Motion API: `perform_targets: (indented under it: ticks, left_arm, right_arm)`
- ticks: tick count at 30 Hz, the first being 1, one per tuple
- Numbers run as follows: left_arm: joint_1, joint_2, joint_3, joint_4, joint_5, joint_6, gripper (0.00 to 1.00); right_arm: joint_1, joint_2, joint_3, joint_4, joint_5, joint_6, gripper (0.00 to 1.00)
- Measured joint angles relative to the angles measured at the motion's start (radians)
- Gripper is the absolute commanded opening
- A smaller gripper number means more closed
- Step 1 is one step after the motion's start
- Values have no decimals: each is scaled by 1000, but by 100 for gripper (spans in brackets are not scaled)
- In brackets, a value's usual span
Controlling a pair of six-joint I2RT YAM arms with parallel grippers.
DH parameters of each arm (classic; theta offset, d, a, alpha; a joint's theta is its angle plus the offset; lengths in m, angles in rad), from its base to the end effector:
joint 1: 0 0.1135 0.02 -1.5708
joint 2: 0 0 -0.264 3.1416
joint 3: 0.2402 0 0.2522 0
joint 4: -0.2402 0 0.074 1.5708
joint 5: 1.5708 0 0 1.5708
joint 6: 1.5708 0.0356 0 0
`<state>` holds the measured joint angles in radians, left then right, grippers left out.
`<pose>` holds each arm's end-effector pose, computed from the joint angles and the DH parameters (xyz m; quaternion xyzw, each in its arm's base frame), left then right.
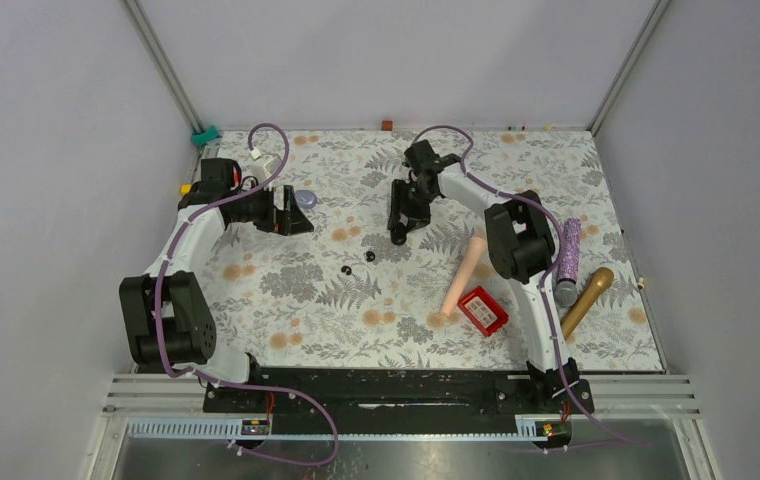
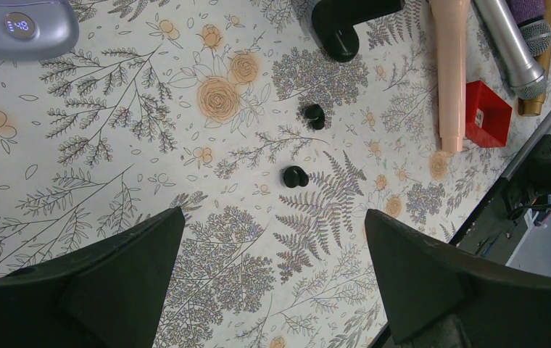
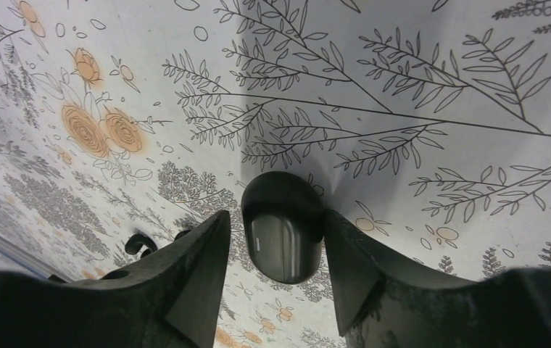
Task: Insert the wireless bluetooth earbuds into the charging case
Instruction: Pick up the charging case at the center of the board.
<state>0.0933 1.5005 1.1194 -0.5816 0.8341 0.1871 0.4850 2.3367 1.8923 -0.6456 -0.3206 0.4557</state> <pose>0.3082 0.0024 0.2611 0.1620 0.8657 -0.3444 0.3250 0.4369 0.2429 0.1571 -0.0520 0.9581 0.2447 0.1393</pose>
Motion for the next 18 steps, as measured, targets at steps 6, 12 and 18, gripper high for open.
perform_targets:
  ticks: [6, 12, 18]
  left_arm:
    - [0, 0, 0, 0, 0, 0, 99]
    - [0, 0, 0, 0, 0, 0, 99]
    - [0, 0, 0, 9, 2, -8, 99]
  right_arm:
    - [20, 0, 0, -4, 48, -15, 32]
    - [55, 0, 20, -24, 96, -41, 18]
    - [61, -2, 21, -21, 90, -104, 19]
